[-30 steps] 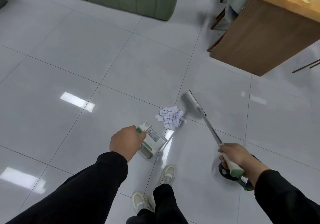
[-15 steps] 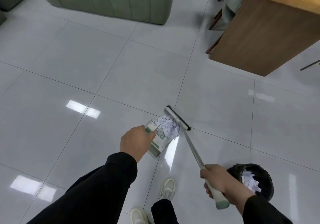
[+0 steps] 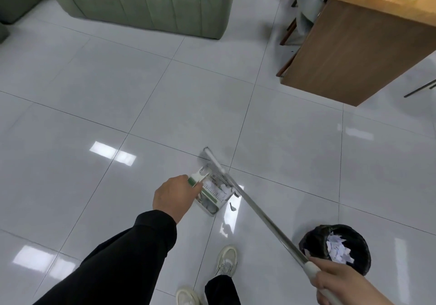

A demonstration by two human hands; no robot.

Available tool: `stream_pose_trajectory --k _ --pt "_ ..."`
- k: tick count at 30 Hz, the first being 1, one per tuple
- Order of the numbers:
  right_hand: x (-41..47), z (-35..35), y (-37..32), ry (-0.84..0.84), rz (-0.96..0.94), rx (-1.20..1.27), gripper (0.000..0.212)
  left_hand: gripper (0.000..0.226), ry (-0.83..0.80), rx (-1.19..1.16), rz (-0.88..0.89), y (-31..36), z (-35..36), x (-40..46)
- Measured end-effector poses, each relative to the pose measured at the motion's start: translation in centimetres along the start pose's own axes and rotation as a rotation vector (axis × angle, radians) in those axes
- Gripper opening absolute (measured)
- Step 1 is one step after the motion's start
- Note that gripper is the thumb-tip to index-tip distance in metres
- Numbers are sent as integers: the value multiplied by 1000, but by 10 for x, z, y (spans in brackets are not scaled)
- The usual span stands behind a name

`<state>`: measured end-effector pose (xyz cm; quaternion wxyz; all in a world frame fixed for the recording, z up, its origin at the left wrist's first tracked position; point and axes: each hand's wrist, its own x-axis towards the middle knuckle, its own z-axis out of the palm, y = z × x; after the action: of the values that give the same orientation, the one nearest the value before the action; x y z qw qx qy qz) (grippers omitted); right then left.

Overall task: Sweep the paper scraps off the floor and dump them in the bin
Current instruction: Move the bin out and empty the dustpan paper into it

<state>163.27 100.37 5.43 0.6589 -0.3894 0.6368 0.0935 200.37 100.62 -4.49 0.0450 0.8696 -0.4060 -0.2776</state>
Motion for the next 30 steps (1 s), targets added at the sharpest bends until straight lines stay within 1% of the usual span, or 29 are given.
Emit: stream_pose_trajectory --k 2,4,6,10,11,15,17,18,19,20,21,23,27,30 --pt "-1 -3 0 69 16 46 28 50 0 -8 -29 -12 -2 -5" --pt "-12 -7 -1 106 9 -35 29 50 9 2 -48 -26 -9 -18" --pt "-14 -11 -3 121 -4 -110 23 48 27 25 -54 -41 -16 -29" --pt "-1 -13 5 184 25 -125 9 52 22 28 -72 -72 -29 -50" --pt "8 -15 5 200 33 -113 6 54 23 38 -69 -76 -29 -51" --pt "27 4 23 249 70 -68 8 55 -11 122 -17 -111 -32 -82" --pt "41 11 33 252 104 -97 7 52 -42 175 31 -121 -26 -87" --pt "40 27 47 252 121 -121 5 52 -51 200 47 -132 -23 -100" --pt "43 38 58 240 139 -143 4 52 -62 213 59 -137 -18 -107" --pt "47 44 62 225 157 -182 6 53 -62 210 65 -136 -14 -106" --pt "41 64 77 219 166 -204 10 54 -79 194 57 -144 -9 -118" --pt "36 89 89 175 169 -215 13 55 -91 96 11 -147 0 -123" --pt "-13 141 113 72 147 -131 6 55 -116 2 6 -148 19 -143" --pt "-50 150 121 -25 110 -124 10 51 -104 25 21 -142 25 -149"
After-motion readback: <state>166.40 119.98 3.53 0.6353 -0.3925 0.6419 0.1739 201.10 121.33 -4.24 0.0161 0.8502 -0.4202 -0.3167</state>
